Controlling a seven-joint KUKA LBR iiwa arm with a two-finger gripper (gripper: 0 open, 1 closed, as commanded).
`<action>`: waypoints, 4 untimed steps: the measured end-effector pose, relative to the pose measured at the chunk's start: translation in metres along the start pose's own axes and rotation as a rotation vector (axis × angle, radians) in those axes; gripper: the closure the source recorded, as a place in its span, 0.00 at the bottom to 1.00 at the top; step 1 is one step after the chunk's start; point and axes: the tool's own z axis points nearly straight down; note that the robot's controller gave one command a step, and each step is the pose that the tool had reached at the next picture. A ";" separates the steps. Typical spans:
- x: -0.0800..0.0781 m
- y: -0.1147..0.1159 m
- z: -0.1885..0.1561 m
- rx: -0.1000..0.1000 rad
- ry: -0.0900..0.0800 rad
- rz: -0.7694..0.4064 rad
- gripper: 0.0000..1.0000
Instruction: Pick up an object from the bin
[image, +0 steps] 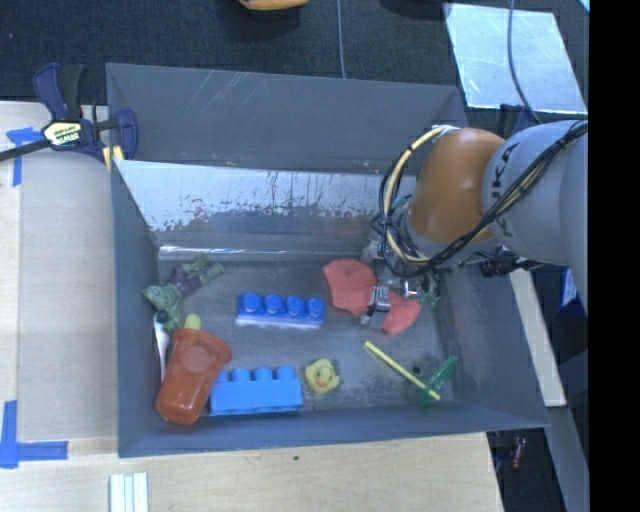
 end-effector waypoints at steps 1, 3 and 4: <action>0.002 0.007 -0.003 0.001 -0.001 0.058 1.00; 0.005 0.007 -0.035 0.002 0.009 0.056 1.00; 0.003 0.007 -0.075 0.002 0.007 0.055 1.00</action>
Offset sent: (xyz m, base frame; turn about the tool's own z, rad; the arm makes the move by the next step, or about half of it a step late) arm 0.0000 0.0000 0.0000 0.0000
